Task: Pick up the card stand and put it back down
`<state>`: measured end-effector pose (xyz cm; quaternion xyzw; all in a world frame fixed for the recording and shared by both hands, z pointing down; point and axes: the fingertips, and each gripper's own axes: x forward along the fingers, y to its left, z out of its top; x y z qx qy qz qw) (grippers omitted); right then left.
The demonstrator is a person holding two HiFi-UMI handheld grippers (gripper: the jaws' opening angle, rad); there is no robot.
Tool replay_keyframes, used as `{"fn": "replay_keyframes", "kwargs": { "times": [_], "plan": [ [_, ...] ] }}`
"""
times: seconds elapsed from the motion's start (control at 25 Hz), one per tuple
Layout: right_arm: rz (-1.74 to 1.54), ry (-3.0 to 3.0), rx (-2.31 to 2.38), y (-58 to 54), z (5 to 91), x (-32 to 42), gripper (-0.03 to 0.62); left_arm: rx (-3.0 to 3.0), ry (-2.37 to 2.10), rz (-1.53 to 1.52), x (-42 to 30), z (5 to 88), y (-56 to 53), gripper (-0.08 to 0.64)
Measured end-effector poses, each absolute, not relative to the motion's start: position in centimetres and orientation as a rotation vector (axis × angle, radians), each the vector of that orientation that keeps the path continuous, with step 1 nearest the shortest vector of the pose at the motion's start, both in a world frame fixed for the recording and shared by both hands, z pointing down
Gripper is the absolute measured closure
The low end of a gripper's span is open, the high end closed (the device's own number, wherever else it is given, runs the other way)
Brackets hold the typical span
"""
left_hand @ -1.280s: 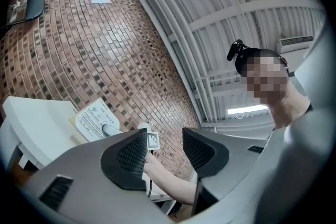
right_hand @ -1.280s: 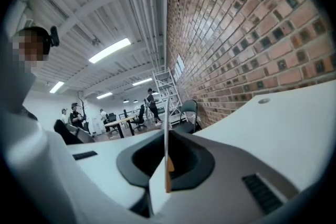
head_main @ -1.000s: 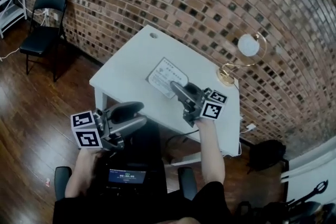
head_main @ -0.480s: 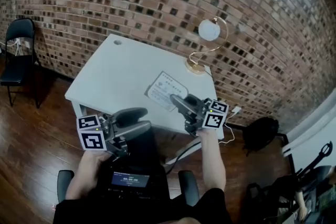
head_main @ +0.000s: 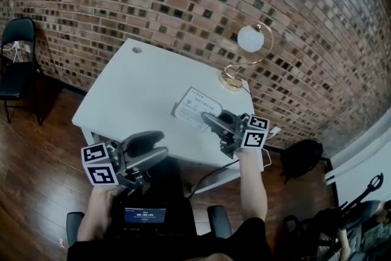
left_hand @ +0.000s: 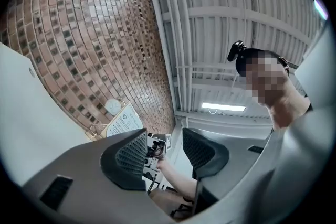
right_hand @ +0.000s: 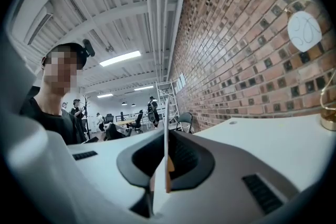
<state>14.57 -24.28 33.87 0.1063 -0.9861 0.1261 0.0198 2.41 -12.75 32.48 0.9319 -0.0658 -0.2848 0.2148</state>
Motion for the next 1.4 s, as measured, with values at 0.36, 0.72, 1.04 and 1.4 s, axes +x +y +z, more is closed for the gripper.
{"fn": "replay_keyframes", "kwargs": {
  "times": [0.36,0.72,1.04,1.4],
  "plan": [
    [0.495,-3.032,0.335,-32.3,36.6,16.9,0.569,2.564,-0.133,-0.793,3.7,32.8,-18.3,0.362],
    [0.424,-2.986,0.399,-42.3,37.1,19.8,0.569,2.590,-0.091,-0.724,6.0,33.0,-22.9,0.362],
    [0.381,-2.940,0.432,-51.9,39.1,20.4,0.569,2.569,-0.078,-0.693,6.3,33.5,-27.6,0.362],
    [0.428,-2.900,0.446,-63.5,42.7,20.3,0.569,2.532,-0.115,-0.663,6.2,35.3,-32.1,0.362]
  ]
}}
